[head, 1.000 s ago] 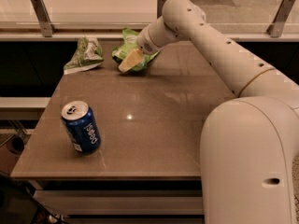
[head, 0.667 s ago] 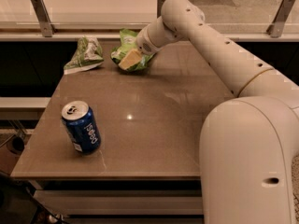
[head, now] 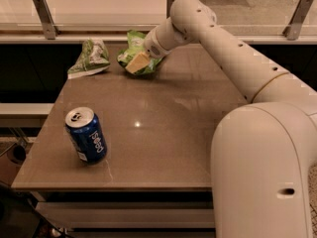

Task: Move green rice chip bag near pepsi can

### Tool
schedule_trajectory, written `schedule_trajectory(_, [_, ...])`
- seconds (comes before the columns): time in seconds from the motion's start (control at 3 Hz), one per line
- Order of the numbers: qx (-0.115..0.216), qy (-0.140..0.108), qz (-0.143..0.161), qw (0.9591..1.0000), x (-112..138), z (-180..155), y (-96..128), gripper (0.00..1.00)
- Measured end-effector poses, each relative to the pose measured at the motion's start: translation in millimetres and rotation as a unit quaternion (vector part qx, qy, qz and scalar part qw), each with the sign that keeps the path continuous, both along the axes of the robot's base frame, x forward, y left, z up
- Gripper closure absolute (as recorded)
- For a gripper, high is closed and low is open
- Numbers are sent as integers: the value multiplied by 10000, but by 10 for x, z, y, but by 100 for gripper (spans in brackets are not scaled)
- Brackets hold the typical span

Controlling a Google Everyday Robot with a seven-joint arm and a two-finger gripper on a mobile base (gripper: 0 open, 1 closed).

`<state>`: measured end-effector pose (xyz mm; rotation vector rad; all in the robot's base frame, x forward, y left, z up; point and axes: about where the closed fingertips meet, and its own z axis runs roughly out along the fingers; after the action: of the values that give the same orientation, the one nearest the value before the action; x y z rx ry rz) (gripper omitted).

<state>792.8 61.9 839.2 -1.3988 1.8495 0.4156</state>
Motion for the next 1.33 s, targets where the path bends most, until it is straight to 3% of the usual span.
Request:
schedule_trajectory(0.67, [-49, -65, -17, 10000, -8, 116, -36, 100])
schedule_trajectory(1.33, [-76, -339, -226, 9991, -86, 462, -261, 100])
